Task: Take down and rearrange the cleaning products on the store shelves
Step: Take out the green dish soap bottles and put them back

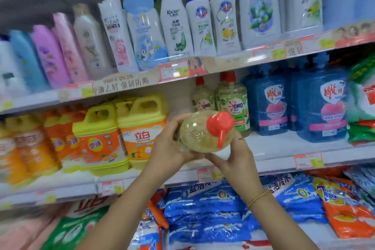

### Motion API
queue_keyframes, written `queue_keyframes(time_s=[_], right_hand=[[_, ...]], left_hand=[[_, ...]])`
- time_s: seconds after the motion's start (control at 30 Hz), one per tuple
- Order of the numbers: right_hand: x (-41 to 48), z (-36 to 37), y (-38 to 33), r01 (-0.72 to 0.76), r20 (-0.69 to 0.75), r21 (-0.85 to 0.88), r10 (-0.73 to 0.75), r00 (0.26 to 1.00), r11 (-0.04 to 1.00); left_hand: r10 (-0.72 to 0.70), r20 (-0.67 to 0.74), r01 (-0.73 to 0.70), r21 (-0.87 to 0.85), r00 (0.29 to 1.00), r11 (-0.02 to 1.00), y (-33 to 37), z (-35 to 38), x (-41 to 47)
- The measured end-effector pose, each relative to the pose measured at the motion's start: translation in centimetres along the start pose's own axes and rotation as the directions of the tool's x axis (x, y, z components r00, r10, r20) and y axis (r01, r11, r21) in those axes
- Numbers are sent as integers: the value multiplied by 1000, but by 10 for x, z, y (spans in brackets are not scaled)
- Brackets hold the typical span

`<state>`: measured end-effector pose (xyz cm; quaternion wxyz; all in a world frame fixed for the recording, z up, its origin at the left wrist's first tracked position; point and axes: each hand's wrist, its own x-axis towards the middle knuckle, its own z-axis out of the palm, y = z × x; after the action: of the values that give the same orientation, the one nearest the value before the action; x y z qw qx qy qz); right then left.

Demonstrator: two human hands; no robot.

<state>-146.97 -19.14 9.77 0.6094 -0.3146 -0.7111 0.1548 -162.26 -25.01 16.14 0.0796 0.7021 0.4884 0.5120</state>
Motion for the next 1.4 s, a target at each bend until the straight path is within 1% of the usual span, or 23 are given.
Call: queue_keyframes(time_s=[0.07,0.17,0.23,0.37,0.43,0.53,0.6,0.63,0.73,0.83,0.9,0.97,1.0,1.03,1.07,1.13,1.17,1.2,1.23,1.3,1.37,1.4], right_hand=[[-4,-1,-14,86,8,-19,-86,996,996],[-11,1,-34,175,63,-16,-173,983,984],[-17,5,-46,204,89,-20,-202,975,979],[-30,22,-66,312,23,-71,-311,950,948],[-40,35,-67,338,43,-99,-335,941,936],[-55,55,-58,317,120,-157,-300,946,935],[-60,64,-53,308,119,-138,-293,949,941],[-60,68,-52,325,101,-120,-314,944,938],[-51,74,-49,393,44,-100,-390,920,914],[-42,81,-48,402,21,-65,-401,916,913],[-41,86,-52,367,35,11,-367,929,930],[-42,91,-57,310,84,120,-320,944,943],[-44,91,-61,253,120,200,-280,952,946],[-46,91,-65,165,167,317,-226,960,934],[-46,93,-69,40,233,463,-165,959,885],[-45,95,-76,-180,356,696,-117,927,695],[-43,97,-78,-285,408,761,-88,909,583],[-42,100,-78,-409,479,789,-41,877,458],[-40,101,-79,-533,563,779,6,826,331],[-37,103,-80,-711,709,692,69,702,122],[-38,101,-78,-796,799,602,67,598,-61],[-39,98,-77,-820,828,560,47,559,-121]], left_hand=[[46,-35,-45,11,998,999,13,-17,-18],[25,-94,-28,-33,995,999,25,-38,-38],[-30,-147,14,-111,989,994,22,-49,-46],[-214,-218,157,-253,952,955,7,-65,-53],[-283,-242,186,-358,928,915,2,-70,-56],[-386,-274,191,-541,881,819,0,-76,-60],[-436,-266,189,-628,860,755,0,-82,-63],[-450,-262,187,-651,854,735,0,-85,-63],[-457,-230,189,-688,859,701,-2,-91,-65],[-423,-177,170,-731,888,661,-7,-95,-65],[-372,-144,138,-759,917,636,-13,-100,-62],[-325,-122,100,-802,938,589,-19,-105,-61],[-303,-110,81,-830,947,552,-21,-108,-62],[-273,-94,65,-851,957,521,-24,-110,-62],[-238,-77,54,-865,968,500,-28,-112,-64],[-217,-60,44,-894,974,445,-34,-116,-66],[-237,-61,44,-911,970,411,-38,-118,-67],[-254,-60,45,-921,965,388,-42,-121,-68],[-257,-57,49,-920,965,388,-45,-123,-69],[-250,-54,69,-886,967,459,-48,-125,-69],[-279,-47,105,-855,959,507,-52,-124,-68],[-306,-36,131,-852,951,507,-53,-122,-68]])
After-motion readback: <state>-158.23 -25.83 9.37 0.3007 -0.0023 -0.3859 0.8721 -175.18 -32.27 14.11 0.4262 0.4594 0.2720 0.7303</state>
